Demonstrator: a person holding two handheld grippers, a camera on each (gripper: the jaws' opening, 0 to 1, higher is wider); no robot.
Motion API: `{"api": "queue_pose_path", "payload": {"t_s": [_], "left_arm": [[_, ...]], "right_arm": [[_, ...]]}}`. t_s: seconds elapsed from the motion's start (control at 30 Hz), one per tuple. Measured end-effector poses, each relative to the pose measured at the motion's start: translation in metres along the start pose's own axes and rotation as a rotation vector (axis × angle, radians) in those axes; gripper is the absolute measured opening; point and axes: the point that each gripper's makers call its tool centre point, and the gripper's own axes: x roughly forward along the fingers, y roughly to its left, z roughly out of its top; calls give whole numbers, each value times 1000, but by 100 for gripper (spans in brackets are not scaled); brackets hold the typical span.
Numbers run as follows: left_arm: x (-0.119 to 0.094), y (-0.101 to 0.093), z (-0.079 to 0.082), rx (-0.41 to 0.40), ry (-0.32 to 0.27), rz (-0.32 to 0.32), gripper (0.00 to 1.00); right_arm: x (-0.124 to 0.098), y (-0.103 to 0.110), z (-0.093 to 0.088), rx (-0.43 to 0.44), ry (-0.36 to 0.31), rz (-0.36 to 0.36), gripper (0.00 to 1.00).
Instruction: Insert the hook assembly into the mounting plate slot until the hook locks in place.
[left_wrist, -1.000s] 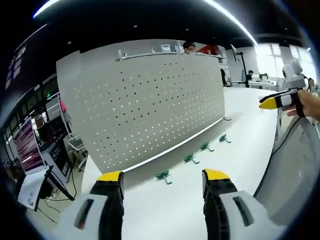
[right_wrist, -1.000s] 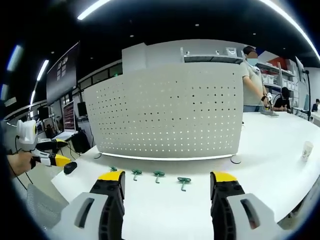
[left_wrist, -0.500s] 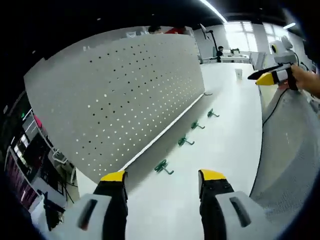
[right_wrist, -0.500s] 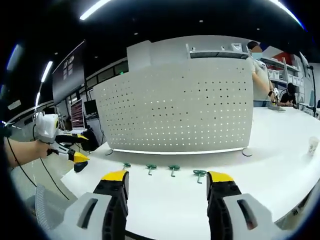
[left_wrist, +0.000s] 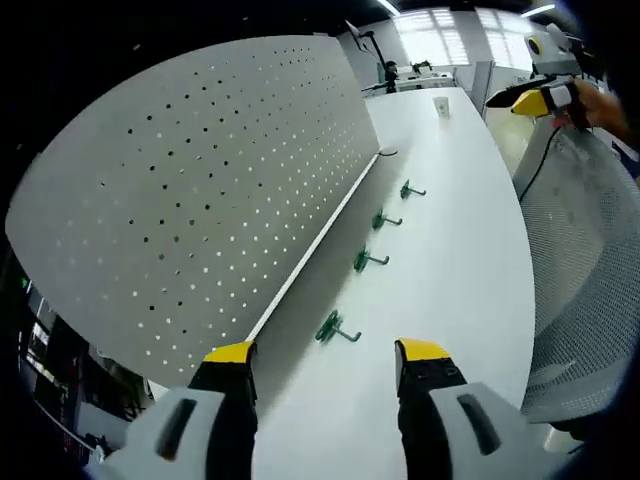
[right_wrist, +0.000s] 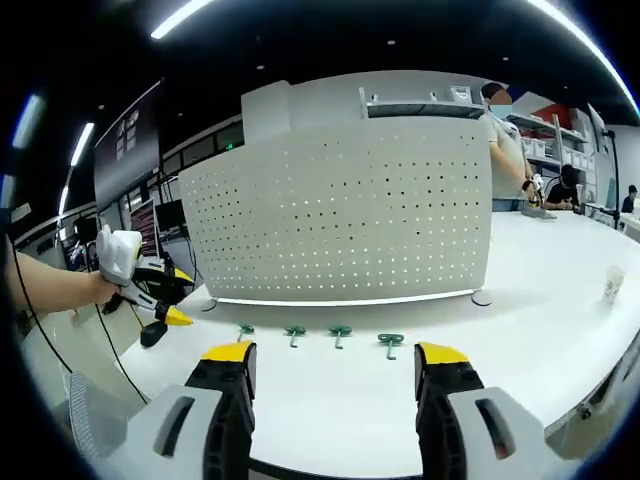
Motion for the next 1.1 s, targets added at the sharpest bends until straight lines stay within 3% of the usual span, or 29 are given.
{"api": "queue_pose_path", "payload": {"t_s": [0.4, 0.6, 1.1], "left_arm": [[16, -2, -9, 40, 50, -93, 57], [23, -2, -17, 72, 103, -138, 55], [47, -5, -19, 176, 159, -252, 51]], "right_arm": [[2, 3, 4, -6, -3, -1, 61], [3, 5, 3, 0, 0, 4, 61], [-1, 4, 6, 9, -1, -9, 60]]}}
